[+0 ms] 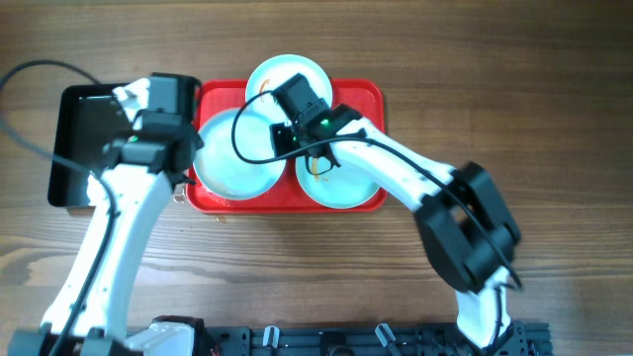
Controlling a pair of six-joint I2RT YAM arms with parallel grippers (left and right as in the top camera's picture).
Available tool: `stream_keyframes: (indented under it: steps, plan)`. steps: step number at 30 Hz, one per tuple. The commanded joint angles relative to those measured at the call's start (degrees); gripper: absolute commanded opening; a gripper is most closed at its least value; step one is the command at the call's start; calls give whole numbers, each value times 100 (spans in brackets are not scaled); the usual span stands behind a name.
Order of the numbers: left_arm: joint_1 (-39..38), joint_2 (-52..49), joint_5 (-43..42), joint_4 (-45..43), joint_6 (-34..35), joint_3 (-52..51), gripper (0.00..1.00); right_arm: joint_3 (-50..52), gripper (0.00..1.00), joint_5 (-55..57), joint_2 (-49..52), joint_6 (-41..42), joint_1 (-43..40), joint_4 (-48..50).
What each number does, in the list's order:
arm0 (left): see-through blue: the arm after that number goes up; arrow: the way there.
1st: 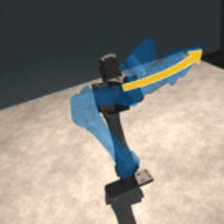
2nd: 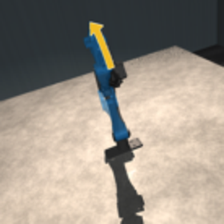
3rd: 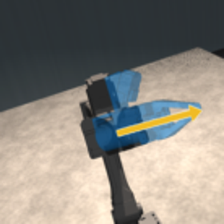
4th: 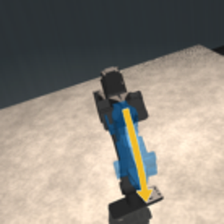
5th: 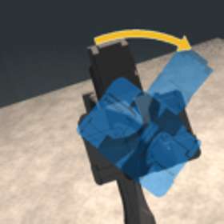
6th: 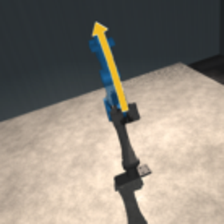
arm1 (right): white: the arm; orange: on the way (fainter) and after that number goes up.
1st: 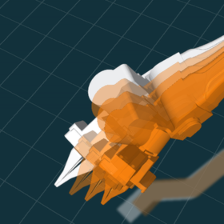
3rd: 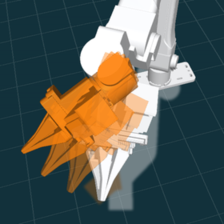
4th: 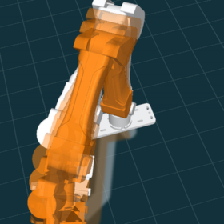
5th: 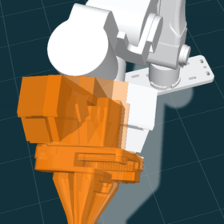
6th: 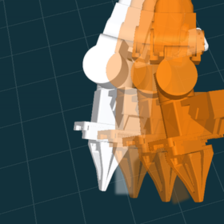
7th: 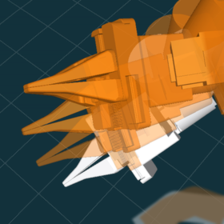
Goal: Clean dirty plates on tray and stack at the side
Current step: 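Lift the cleaned plate with the right gripper, set it right of tray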
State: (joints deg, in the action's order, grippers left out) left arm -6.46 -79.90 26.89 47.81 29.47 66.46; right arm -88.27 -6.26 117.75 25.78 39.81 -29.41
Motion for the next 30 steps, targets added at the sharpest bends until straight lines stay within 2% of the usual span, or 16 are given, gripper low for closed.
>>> stream_keyframes:
  steps: [1,5,8,12,16,22,30]
  plan:
    - [442,160,-1152,-42,39,74,4,-337,4,848,-658,-531,-17,-214]
    - [723,79,-2612,-107,-433,63,4,-476,4,1453,-844,-1075,28,-450]
    - [765,22,-3213,-133,-758,63,4,-476,4,2380,-914,-1692,140,-549]
    - [765,-48,-3281,-57,-866,63,4,-476,4,3783,-916,-2516,450,-588]
    - [765,-140,-3222,-57,-868,61,4,-476,4,4719,-918,-3150,916,-581]
    - [765,-358,-3224,-13,-870,61,4,-479,4,5921,-918,-3620,1384,-413]
    - [765,-540,-3222,39,-870,52,4,-479,4,6970,-918,-4100,1631,-413]
